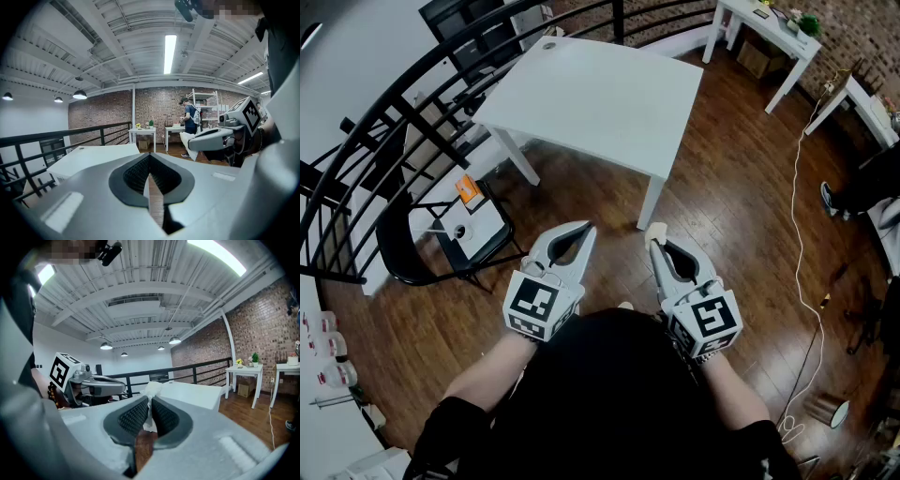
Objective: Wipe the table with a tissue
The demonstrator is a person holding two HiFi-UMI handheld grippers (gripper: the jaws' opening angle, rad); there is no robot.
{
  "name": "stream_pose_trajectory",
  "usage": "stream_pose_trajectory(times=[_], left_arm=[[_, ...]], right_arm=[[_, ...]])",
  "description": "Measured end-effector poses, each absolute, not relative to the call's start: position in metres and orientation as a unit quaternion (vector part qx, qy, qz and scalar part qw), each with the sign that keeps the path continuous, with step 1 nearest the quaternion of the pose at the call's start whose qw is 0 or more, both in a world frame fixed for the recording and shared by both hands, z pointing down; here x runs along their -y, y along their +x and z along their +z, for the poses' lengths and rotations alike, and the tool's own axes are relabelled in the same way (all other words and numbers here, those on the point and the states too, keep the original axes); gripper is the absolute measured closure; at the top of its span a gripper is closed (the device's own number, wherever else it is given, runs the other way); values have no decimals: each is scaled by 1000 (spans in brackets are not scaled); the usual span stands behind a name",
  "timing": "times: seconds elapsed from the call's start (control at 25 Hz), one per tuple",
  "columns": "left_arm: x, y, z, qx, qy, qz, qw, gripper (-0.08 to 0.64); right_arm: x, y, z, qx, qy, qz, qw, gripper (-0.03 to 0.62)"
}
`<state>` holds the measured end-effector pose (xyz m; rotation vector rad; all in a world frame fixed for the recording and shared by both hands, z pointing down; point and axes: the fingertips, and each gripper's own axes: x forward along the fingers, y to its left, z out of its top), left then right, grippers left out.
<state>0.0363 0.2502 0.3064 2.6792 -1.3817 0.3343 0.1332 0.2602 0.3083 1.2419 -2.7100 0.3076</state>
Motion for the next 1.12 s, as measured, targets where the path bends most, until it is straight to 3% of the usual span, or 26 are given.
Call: stream_pose_trajectory(times=[1.12], left_arm=[[-135,37,332,437,890,101,82,548]], right_arm=[[-161,118,333,900,404,101,128,578]])
